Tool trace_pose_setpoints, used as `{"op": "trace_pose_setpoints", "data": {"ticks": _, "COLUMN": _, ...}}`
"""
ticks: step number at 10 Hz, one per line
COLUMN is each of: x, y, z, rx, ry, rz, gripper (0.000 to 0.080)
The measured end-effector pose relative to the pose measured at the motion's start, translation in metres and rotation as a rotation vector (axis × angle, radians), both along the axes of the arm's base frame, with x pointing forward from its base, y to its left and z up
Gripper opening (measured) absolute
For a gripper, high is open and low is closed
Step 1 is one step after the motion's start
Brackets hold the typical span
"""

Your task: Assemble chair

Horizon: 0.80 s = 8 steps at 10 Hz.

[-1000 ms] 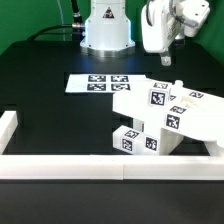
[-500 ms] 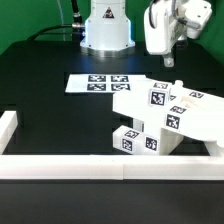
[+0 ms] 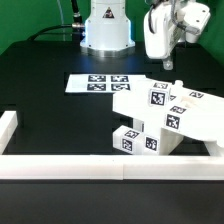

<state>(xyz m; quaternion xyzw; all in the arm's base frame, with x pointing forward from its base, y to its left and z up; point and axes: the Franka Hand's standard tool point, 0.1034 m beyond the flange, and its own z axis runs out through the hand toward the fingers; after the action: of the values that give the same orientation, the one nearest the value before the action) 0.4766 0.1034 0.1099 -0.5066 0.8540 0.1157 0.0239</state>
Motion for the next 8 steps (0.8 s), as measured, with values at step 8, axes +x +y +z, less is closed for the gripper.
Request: {"op": "trace_pose_setpoints", "data": {"ticks": 8, "x": -0.0032, "y": -0.0066, "z": -0.0043, "rx": 0.052, "ry": -0.146, "rz": 0.675, "gripper": 0.0649}}
